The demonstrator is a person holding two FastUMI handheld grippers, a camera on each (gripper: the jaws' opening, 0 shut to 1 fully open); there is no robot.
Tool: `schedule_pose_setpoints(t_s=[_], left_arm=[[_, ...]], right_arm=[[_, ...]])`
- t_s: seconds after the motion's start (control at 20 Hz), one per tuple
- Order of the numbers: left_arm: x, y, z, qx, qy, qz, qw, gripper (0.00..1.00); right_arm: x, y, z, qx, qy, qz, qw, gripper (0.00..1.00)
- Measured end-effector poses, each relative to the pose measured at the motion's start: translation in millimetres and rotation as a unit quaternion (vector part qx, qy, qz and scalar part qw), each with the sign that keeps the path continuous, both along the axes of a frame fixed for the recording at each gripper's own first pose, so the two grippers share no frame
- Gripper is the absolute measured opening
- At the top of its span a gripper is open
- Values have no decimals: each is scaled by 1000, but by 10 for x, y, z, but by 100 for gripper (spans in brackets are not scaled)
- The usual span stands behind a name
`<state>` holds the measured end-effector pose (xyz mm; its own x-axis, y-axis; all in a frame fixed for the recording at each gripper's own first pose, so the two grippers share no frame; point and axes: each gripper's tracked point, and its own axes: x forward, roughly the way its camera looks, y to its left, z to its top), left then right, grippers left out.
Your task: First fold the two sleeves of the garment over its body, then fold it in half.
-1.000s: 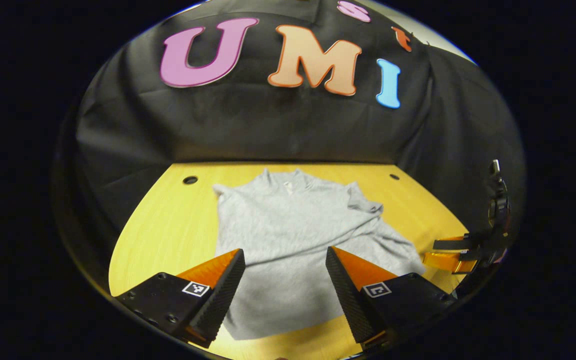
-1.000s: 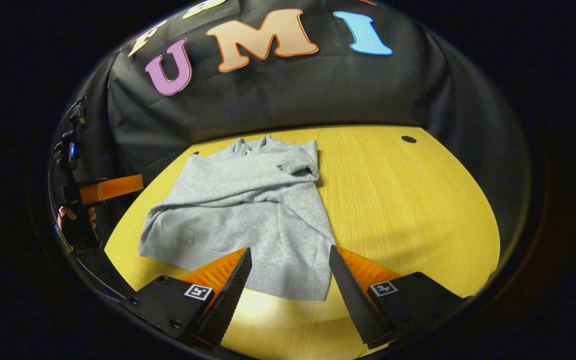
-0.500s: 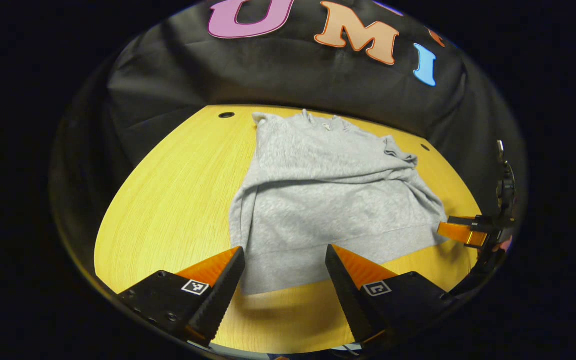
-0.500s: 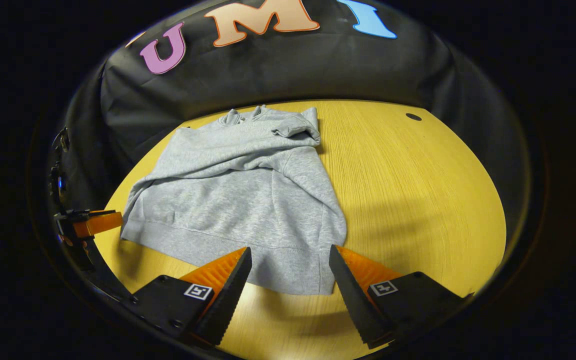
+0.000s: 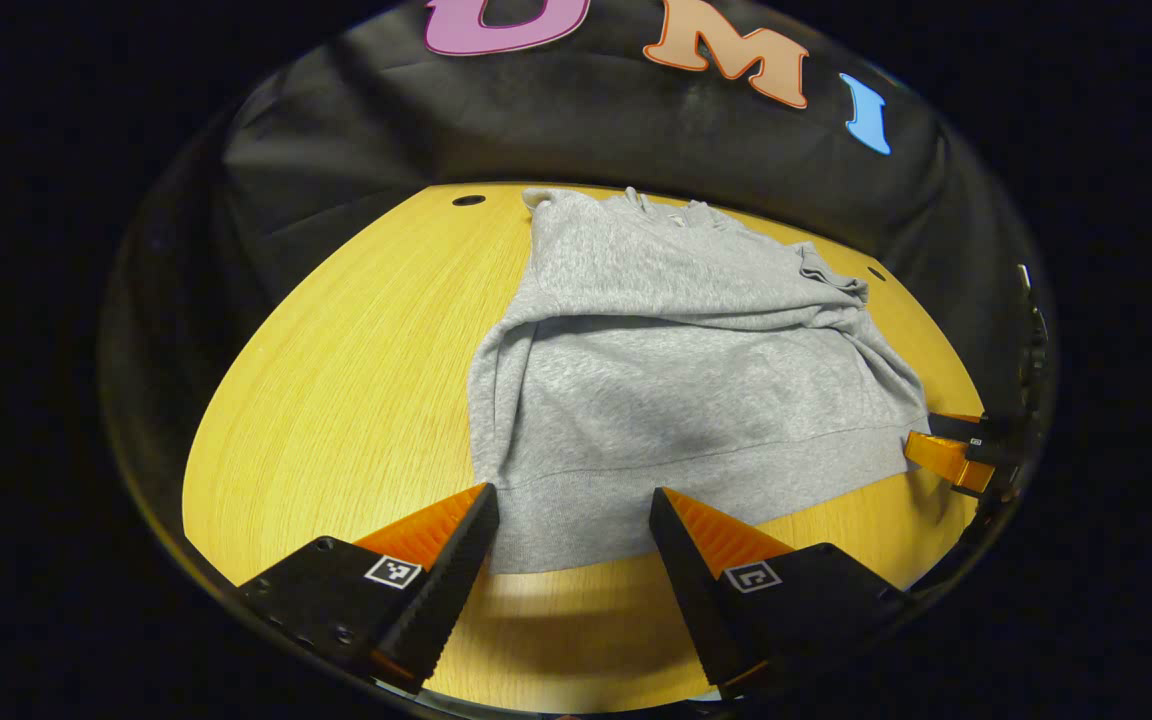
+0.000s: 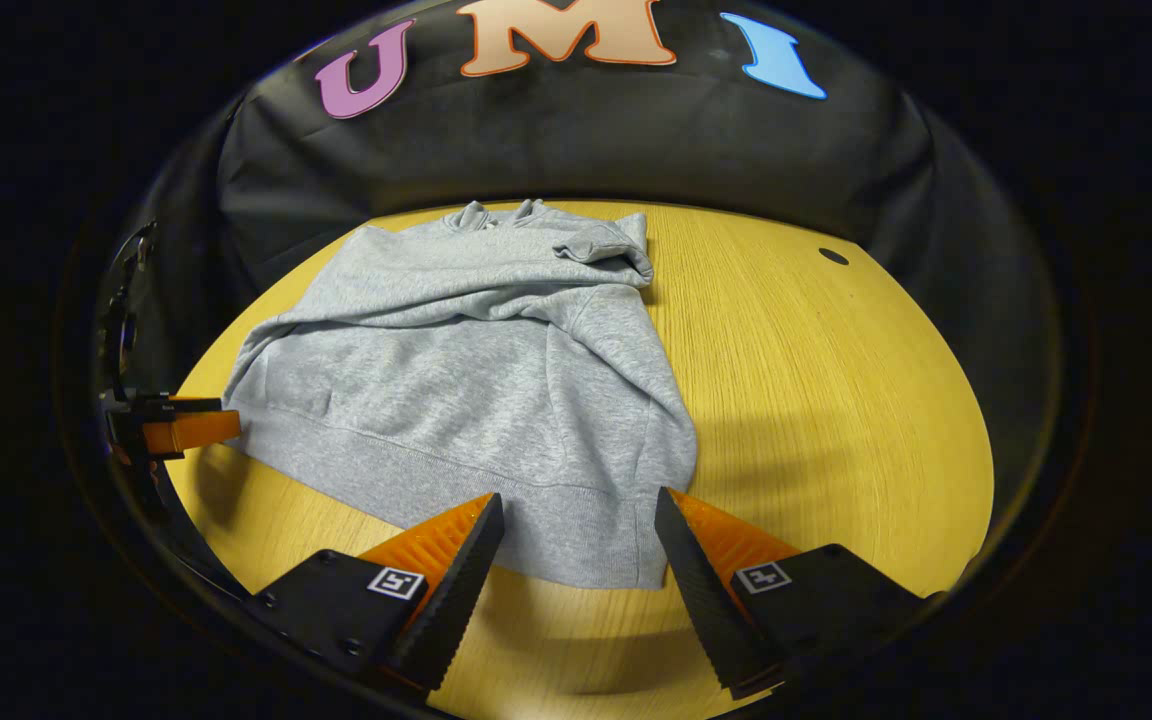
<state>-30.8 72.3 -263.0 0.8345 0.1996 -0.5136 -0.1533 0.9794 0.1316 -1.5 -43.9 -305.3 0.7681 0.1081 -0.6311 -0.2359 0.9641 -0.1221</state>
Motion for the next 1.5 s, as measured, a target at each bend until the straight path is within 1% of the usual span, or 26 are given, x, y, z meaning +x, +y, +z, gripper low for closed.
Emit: schedule_pose_setpoints(t_s=[0.05,0.1,0.2,0.3,0.35,0.4,0.45,0.5,0.55,0.6,0.65,0.7,0.75,0.8,0.85,1.0,1.1,1.2,1.3,1.5], left_arm=[[3,4,-13,8,-1,5,1000,93],[7,20,-24,17,2,8,1000,93],[35,-32,-25,24,-2,2,1000,93],[64,-48,-28,19,-5,1,1000,87],[88,-75,-30,17,-4,-5,1000,83],[92,-99,-31,16,-4,-15,1000,74],[129,-147,-28,13,-4,-24,1000,65],[150,-182,-37,10,-3,-31,999,46],[180,-224,-41,10,-3,-40,999,38],[201,-251,-31,10,-2,-44,999,20],[212,-256,-38,12,-1,-47,999,12],[221,-256,-40,11,0,-47,999,4],[218,-262,-33,6,0,-47,999,2],[223,-264,-26,0,-2,-48,999,1],[216,-267,-20,-7,-1,-49,999,0],[227,-262,-4,-30,-5,-52,998,0],[238,-268,15,-45,-11,-60,997,0],[252,-254,41,-65,-10,-57,996,0],[278,-264,166,-81,-22,-54,995,0],[395,-326,521,-108,-63,-62,990,0]], right_arm=[[-10,7,-4,2,-1,-3,1000,97],[-6,3,0,4,-2,-5,1000,94],[-4,10,-11,5,1,-5,1000,93],[-18,50,-9,6,4,3,1000,84],[-31,85,-18,7,6,6,1000,77],[-33,125,-20,7,8,11,1000,72],[-52,172,-25,8,11,16,1000,62],[-62,209,-27,10,12,21,1000,52],[-79,255,-47,15,17,23,999,42],[-69,268,-40,17,19,20,999,31],[-74,271,-38,16,22,16,999,24],[-70,280,-31,18,25,14,999,24],[-50,275,-31,20,25,14,999,24],[-62,283,-28,30,28,2,999,20],[-81,286,-14,35,30,-4,999,8],[-68,286,-4,43,34,-11,998,8],[-72,290,23,47,32,-18,998,7],[-61,308,76,54,28,-22,998,8],[-33,350,173,68,21,-26,997,7],[93,424,406,88,-3,-38,995,7]])
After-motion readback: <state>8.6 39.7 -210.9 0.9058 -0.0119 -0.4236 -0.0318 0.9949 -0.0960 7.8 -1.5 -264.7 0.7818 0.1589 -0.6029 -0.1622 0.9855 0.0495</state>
